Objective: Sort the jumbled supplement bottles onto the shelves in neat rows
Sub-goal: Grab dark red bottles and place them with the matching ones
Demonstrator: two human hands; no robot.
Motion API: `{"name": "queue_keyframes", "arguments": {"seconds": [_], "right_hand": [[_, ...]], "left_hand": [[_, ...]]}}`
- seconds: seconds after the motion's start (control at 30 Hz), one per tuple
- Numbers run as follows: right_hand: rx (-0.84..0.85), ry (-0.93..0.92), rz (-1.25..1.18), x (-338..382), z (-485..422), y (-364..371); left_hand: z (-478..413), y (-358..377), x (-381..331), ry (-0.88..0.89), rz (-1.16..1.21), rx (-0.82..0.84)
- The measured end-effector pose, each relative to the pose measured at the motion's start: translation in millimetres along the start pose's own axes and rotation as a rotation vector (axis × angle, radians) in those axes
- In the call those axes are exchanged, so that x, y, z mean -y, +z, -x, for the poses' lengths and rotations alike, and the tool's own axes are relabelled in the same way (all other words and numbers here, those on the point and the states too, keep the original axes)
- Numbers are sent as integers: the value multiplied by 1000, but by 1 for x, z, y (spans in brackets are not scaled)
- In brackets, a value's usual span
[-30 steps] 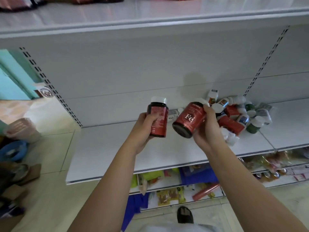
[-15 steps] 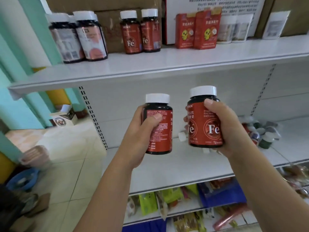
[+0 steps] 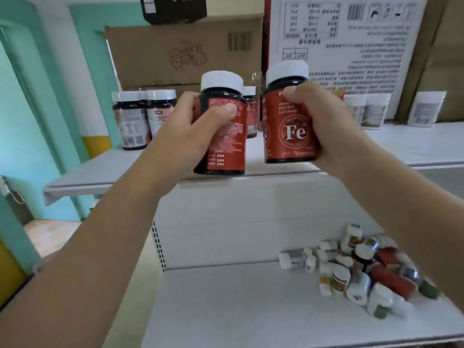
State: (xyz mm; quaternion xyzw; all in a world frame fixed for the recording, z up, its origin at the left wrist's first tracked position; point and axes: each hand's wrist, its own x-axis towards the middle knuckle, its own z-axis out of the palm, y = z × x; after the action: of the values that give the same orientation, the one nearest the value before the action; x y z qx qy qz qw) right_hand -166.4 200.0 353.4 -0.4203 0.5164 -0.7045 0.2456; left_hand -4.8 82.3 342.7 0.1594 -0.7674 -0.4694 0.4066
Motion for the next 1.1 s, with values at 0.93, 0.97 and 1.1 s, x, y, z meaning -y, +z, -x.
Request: {"name": "queue_keyframes", "arguments": {"seconds": [0.93, 0.97, 1.1], "right_hand": [[91, -95, 859, -37, -133, -26], [87, -97, 884, -37, -132, -25], [126, -6, 1010, -32, -123, -24]], "left_hand": [[-114, -5, 52, -109, -626, -34], [-113, -5, 53, -97, -659, -24], [-107, -8, 50, -153, -798, 36]]}}
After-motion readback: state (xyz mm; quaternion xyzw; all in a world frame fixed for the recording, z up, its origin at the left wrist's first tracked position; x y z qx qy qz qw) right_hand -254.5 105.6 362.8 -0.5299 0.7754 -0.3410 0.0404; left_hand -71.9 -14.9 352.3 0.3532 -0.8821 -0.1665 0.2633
